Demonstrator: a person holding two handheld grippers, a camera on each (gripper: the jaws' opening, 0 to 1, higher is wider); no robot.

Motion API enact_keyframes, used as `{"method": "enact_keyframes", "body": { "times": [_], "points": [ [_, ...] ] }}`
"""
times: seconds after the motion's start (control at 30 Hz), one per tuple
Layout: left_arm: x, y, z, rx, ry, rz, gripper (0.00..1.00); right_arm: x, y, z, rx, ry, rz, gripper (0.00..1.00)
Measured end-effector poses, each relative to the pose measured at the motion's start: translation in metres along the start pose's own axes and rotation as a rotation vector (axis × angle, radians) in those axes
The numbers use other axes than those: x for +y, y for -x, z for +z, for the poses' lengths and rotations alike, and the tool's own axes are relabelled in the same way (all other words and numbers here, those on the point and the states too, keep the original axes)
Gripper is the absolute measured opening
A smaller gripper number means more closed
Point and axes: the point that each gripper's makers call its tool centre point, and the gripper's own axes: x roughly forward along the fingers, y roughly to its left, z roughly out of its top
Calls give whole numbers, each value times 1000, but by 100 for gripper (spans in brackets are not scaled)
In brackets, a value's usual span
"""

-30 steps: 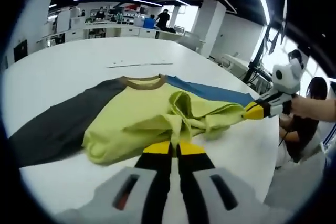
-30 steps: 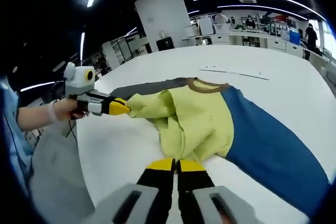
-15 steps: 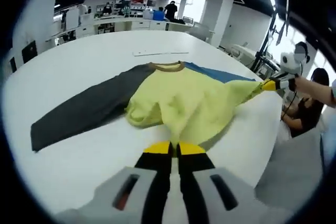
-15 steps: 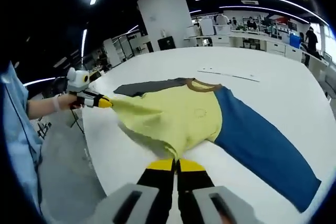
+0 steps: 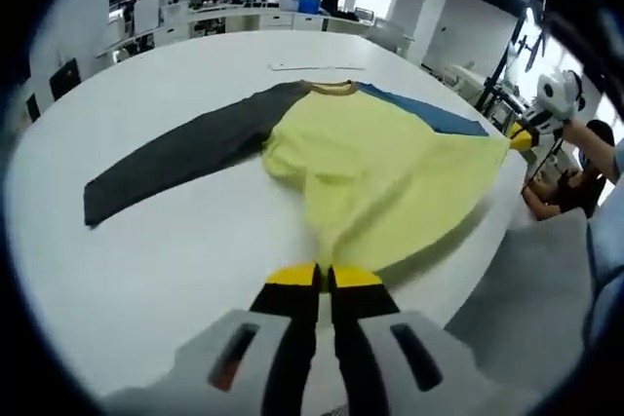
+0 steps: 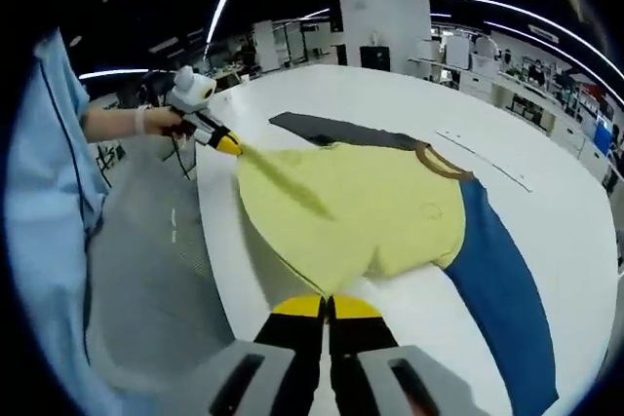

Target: Fold the garment on the visible template until the final outline fits inside the template.

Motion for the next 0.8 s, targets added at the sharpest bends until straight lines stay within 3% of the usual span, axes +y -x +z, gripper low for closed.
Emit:
{"method": "enact_keyframes", "body": {
  "times": [0.13, 0.33, 0.47, 0.67, 0.8],
  "points": [
    [3, 4, -11, 24, 13, 13, 1, 10, -6, -8, 60, 83, 19, 0],
    [9, 8, -18, 43, 26, 29, 1, 24, -14, -15, 114, 135, 53, 0],
    [7, 4, -25, 62, 40, 22, 1, 33, -23, -29, 155, 140, 92, 0],
    [1, -3, -37, 114, 11, 9, 1, 40, -36, -68, 306, 219, 115, 0],
    [0, -6, -40, 122, 8, 1, 1, 53, -47, -74, 325, 221, 142, 0]
  ]
}}
